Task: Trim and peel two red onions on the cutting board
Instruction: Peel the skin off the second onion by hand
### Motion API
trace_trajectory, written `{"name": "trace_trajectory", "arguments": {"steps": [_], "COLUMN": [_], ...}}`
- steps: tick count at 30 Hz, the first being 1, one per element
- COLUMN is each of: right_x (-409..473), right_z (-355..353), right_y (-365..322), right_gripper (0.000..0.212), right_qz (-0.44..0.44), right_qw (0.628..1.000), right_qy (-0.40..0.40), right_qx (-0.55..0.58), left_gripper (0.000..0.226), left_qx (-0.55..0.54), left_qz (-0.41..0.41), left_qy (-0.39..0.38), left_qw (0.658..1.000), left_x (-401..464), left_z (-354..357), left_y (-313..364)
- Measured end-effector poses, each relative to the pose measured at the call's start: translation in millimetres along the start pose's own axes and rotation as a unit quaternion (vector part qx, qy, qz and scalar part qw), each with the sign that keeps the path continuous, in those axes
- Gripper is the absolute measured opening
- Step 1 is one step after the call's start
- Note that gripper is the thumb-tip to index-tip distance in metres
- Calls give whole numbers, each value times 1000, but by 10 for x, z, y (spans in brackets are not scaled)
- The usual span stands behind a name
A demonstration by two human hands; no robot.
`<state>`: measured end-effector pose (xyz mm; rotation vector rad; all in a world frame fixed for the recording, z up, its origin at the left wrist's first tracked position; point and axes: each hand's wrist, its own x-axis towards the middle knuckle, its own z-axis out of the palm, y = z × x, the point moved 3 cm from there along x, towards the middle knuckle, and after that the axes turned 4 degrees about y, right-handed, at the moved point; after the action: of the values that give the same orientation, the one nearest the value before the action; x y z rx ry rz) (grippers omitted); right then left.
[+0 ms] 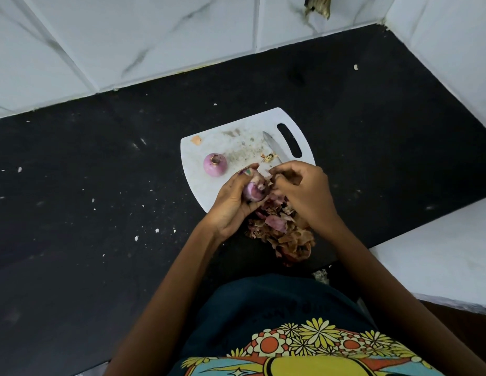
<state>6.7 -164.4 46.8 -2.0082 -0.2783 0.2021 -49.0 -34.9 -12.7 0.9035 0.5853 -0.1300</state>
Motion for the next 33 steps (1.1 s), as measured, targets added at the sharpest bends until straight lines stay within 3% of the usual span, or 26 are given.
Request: {"name": "trace_trajectory", "arguments": {"steps": [3, 5, 7, 10, 13, 15, 18, 22, 25, 27, 29, 33], "right_x": [-50, -98, -119, -96, -47, -15, 12, 23, 1, -31, -63, -56], "right_z": [-4, 48, 91, 60, -11, -56, -97, -86, -95, -98, -68, -34], "right_y": [-37, -79, -106, -92, 17, 114, 233, 272, 118, -38, -133, -162], "right_gripper": [7, 28, 33, 15, 12, 12, 7, 13, 15, 27, 40, 20], "right_qz": [-8, -69, -100, -55, 9, 17, 11, 0, -19, -33, -57, -69], "right_qw": [999, 996, 992, 998, 999, 998, 993, 983, 993, 998, 995, 996], "right_qy": [-20, -40, -30, -4, 24, 52, 63, 9, -6, -37, -78, -54], "right_qx": [30, -28, -73, 0, 37, -8, -100, -183, -112, -31, -17, 13], "left_gripper": [41, 54, 65, 80, 64, 60, 82, 93, 87, 87, 88, 87], "left_qx": [1, 14, 14, -5, -21, -29, -39, -37, -9, 9, 14, 8], "left_qz": [5, 16, 22, 28, 34, 35, 40, 63, 86, 95, 100, 103], "left_qy": [2, 5, 12, 12, -4, -12, -19, -29, -24, -21, -20, -22], "left_qw": [1000, 1000, 1000, 1000, 999, 999, 998, 997, 996, 995, 995, 994], "left_x": [-10, -2, 4, 6, -2, -12, -9, 6, 7, -2, -11, -9], "left_z": [1, -13, -17, -24, -26, -6, 15, -6, -22, -28, -20, -5], "left_y": [7, -13, -28, -18, -9, -10, -14, -21, -31, -31, -27, -17]}}
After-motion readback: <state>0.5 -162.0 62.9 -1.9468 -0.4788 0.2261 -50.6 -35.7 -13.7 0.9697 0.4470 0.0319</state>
